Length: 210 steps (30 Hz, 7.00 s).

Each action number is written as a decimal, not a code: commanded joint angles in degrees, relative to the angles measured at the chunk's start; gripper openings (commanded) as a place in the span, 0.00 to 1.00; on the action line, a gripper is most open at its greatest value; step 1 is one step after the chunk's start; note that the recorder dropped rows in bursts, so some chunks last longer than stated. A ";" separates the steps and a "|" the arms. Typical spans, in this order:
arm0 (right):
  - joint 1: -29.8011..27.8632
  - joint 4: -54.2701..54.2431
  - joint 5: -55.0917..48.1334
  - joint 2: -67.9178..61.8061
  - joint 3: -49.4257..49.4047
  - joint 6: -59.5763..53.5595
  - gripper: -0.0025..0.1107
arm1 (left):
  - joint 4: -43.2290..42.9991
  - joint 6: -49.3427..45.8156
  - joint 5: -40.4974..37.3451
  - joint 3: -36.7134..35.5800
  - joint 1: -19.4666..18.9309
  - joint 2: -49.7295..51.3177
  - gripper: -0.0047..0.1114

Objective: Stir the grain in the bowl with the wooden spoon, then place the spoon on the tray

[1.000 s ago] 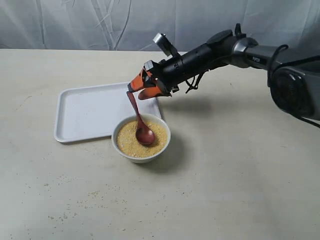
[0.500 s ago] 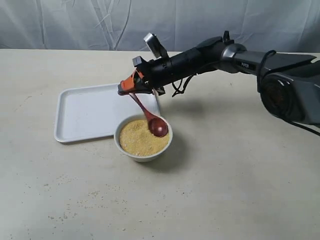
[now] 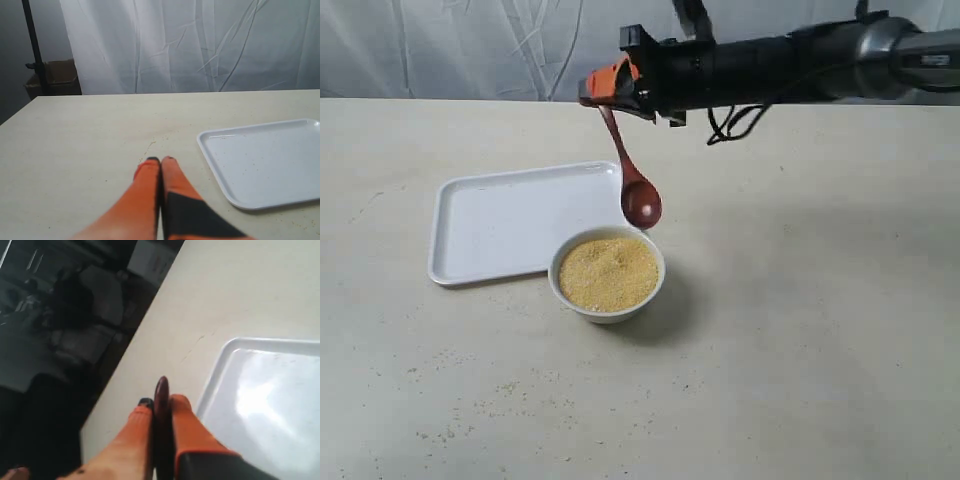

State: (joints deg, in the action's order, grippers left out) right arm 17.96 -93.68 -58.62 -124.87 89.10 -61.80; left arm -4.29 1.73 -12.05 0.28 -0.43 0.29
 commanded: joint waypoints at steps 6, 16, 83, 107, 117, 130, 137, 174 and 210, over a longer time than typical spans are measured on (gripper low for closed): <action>2.08 -6.27 17.99 23.78 -28.28 -27.97 0.01 | 0.20 0.17 0.29 -0.28 -0.05 -0.29 0.04; 8.47 -6.27 10.59 24.24 -24.81 -44.12 0.01 | 0.20 0.17 0.29 -0.28 -0.05 -0.29 0.04; 14.68 -6.27 22.61 5.40 -9.32 -45.34 0.01 | 0.20 0.17 0.29 -0.28 -0.05 -0.29 0.04; 14.68 -6.27 27.47 3.20 -9.32 -43.96 0.01 | 0.20 0.17 0.29 -0.28 -0.05 -0.29 0.04; 14.79 -6.27 16.99 1.69 -9.32 -41.00 0.01 | 0.20 0.17 0.29 -0.28 -0.05 -0.29 0.04; 15.27 -6.27 15.28 7.20 -9.32 -36.65 0.01 | 0.20 0.17 0.29 -0.28 -0.05 -0.29 0.04; 17.76 -6.27 17.38 5.21 -9.32 -35.38 0.01 | 0.20 0.17 0.29 -0.28 -0.05 -0.29 0.04; 18.76 67.53 29.90 -7.51 23.44 5.42 0.02 | 0.20 0.17 0.29 -0.28 -0.05 -0.29 0.04; 29.12 84.69 35.39 -15.74 23.44 6.29 0.02 | 0.20 0.17 0.29 -0.28 -0.05 -0.29 0.04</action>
State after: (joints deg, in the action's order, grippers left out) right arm 47.16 -9.94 -24.29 -140.45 112.45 -55.44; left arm -4.29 1.73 -12.05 0.28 -0.43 0.29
